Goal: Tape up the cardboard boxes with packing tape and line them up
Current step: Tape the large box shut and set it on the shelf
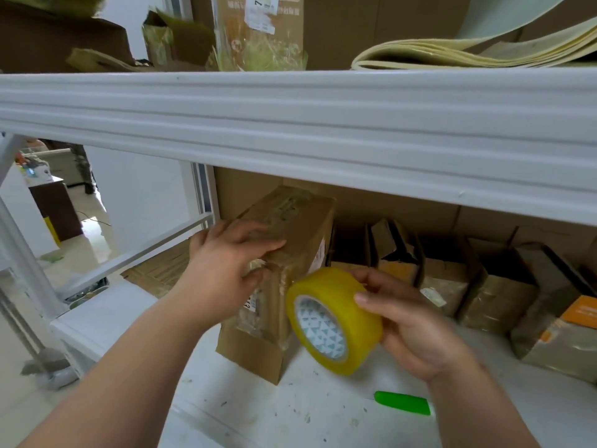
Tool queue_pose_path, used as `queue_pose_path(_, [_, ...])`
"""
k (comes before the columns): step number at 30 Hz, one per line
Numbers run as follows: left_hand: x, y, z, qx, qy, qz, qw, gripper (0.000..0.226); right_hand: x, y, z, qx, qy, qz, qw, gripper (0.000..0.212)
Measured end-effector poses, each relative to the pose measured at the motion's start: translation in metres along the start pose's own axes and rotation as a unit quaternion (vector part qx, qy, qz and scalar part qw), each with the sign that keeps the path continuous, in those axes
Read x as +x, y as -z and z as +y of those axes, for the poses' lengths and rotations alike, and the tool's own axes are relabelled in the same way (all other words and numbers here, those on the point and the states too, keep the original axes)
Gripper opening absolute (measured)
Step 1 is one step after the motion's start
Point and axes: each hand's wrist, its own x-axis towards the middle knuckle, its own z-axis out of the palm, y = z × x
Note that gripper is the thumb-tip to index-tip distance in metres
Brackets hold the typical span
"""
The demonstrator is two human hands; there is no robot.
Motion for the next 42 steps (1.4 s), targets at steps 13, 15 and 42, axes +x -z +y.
queue_pose_path(13, [0.001,0.022,-0.007,-0.051,0.121,-0.021,0.991,0.068,0.005,-0.056,0.023,0.041,0.019,0.017,0.999,0.071])
queue_pose_path(15, [0.001,0.027,-0.011,-0.059,0.114,-0.017,0.992,0.052,0.003,-0.059,0.025,0.022,0.011,-0.001,1.000,0.068])
queue_pose_path(42, [-0.052,-0.008,0.001,-0.222,0.234,0.125,0.938,0.065,-0.010,-0.070,0.077,-0.064,-0.066,0.009,0.996,0.035])
